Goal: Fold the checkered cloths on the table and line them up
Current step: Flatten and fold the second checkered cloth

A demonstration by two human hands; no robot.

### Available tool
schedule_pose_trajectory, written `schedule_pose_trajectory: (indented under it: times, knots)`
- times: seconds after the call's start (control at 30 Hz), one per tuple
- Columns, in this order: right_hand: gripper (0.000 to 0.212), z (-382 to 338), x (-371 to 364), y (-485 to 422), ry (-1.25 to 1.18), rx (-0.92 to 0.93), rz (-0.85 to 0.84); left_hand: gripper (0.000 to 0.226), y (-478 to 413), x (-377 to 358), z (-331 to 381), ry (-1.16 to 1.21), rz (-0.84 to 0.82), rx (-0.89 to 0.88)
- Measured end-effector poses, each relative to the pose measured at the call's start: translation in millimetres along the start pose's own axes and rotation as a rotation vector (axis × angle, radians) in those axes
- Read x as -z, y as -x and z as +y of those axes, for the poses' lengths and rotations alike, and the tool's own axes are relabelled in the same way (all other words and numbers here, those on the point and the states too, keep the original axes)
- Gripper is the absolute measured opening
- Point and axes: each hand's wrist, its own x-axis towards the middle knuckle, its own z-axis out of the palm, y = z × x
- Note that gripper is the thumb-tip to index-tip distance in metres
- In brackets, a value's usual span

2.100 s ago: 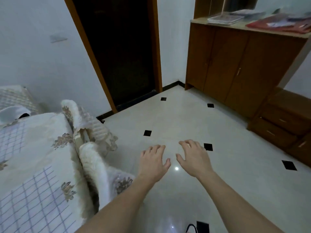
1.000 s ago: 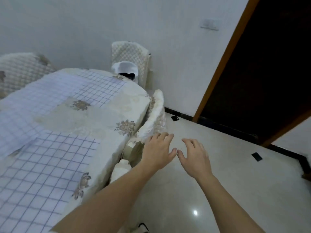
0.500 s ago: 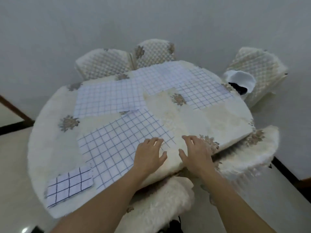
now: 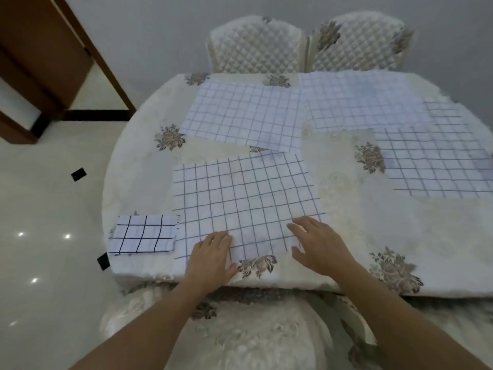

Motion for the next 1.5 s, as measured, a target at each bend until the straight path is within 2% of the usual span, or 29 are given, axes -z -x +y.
schedule_pose_trajectory:
  times: [0.23, 0.4, 0.5, 0.63, 0.83, 1.0, 1.07, 1.17, 1.27, 1.37, 1.5]
  knots:
    - [0.068, 14, -44, -15, -0.010, 0.184, -0.068, 0.066, 4, -20, -2, -0.106, -0.026, -0.080]
    - [0.054, 15, -62, -13, -0.016, 0.198, 0.011, 0.056, 2, -23, -2, -0.138, 0.002, -0.094]
    - [0.047, 16, -70, -14, -0.023, 0.213, 0.114, 0.051, 2, -25, -2, -0.152, 0.052, -0.103]
    - [0.040, 23, -79, -11, -0.021, 0.234, 0.211, 0.052, 1, -23, -1, -0.122, 0.083, -0.099]
    - [0.032, 37, -74, 7, -0.029, 0.215, 0.253, 0.057, 6, -23, -4, -0.054, 0.128, -0.084]
    - [0.028, 47, -66, 40, -0.060, 0.191, 0.184, 0.064, 12, -18, -1, 0.030, 0.136, -0.179]
    - [0.027, 46, -62, 50, -0.102, 0.155, 0.177, 0.054, 14, -15, -5, 0.102, 0.152, -0.216]
    - [0.032, 41, -53, 62, -0.224, -0.016, 0.148, 0.026, 20, -8, -14, 0.193, 0.162, -0.250]
    - [0.019, 33, -39, 74, -0.292, -0.117, -0.006, 0.036, 34, 3, -23, 0.269, 0.119, -0.196]
    - [0.021, 25, -22, 87, -0.343, -0.117, -0.118, 0.043, 51, 8, -37, 0.315, 0.066, -0.131]
    - [0.023, 20, -8, 105, -0.376, -0.150, -0.230, 0.034, 67, 19, -52, 0.406, -0.088, -0.064]
